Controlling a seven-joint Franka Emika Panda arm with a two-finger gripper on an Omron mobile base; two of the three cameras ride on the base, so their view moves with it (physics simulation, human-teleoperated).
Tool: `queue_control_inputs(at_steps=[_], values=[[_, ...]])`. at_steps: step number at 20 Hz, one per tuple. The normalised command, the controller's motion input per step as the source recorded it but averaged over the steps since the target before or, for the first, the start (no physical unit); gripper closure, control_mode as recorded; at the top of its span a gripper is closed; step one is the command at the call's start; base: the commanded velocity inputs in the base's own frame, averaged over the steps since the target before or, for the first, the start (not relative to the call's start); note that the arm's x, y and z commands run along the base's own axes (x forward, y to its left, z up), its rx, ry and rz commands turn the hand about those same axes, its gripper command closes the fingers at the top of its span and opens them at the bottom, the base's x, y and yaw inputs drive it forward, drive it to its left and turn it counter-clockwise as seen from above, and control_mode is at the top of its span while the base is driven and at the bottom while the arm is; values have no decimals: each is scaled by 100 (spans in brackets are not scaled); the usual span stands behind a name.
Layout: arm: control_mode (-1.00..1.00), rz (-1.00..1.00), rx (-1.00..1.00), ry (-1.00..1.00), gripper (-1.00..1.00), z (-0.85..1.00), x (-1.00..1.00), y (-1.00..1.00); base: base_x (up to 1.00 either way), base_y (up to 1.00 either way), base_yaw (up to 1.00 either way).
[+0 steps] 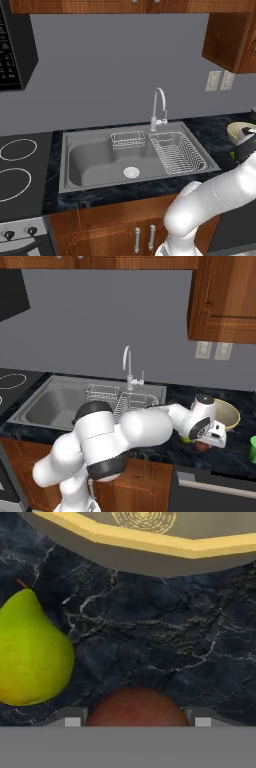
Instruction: Remove the apple and pear from the sink. Then move the bowl and cup from the counter to the sink for washing.
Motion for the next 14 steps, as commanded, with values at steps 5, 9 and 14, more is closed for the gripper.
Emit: queue_control_inputs(at_steps=[5,9,14], values=[[-100,0,0,0,100,-13,28,-31,0,0,0],[-100,0,0,3,100,-12,22,-30,0,0,0],[-100,0,1,2,100,-13,19,-21,0,0,0]])
